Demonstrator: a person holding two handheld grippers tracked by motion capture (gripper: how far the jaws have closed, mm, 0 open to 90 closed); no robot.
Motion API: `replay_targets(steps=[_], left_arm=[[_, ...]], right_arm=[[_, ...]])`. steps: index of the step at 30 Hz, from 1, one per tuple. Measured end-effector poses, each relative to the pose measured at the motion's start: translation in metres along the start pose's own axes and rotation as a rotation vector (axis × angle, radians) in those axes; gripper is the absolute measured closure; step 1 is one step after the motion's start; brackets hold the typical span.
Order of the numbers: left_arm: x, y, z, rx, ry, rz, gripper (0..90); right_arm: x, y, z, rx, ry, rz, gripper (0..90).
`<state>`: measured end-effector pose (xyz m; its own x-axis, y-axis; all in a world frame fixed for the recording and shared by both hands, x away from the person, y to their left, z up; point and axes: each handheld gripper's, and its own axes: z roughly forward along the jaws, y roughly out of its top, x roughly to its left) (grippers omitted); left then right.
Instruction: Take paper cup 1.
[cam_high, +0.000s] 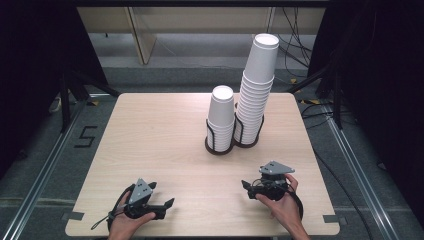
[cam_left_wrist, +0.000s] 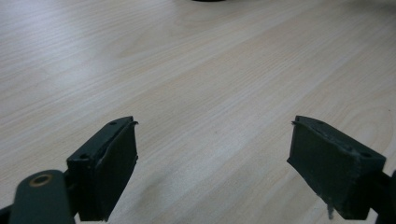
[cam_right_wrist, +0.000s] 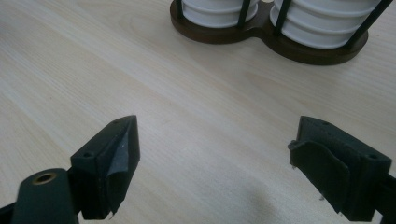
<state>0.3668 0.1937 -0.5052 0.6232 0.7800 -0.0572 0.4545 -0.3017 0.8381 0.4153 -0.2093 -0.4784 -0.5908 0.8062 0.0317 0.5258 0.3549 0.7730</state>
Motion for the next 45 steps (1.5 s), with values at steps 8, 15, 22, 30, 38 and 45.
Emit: replay_targets(steps=[8, 15, 22, 30, 38, 45], left_arm=[[0.0, 0.0, 0.0, 0.007, -0.006, 0.007, 14.8], [0.0, 0.0, -0.001, -0.005, -0.006, 0.001, 14.8], [0.0, 0.0, 0.0, -0.011, -0.011, -0.007, 14.8], [0.001, 0.0, -0.001, -0.005, -0.003, 0.001, 14.8], [0.002, 0.0, 0.0, -0.012, 0.001, -0.004, 14.7], [0.002, 0.0, 0.0, -0.014, 0.006, -0.007, 14.8]], right_arm=[[0.001, 0.0, 0.001, -0.005, 0.01, -0.022, 15.9], [0.003, 0.002, 0.001, -0.018, 0.025, -0.012, 16.0], [0.004, 0.01, 0.0, -0.046, 0.03, -0.001, 17.0], [0.002, 0.022, -0.001, -0.084, 0.033, -0.038, 17.6], [0.005, 0.034, -0.003, -0.083, 0.057, -0.015, 17.8], [0.006, 0.055, -0.002, -0.108, 0.057, -0.038, 17.9]])
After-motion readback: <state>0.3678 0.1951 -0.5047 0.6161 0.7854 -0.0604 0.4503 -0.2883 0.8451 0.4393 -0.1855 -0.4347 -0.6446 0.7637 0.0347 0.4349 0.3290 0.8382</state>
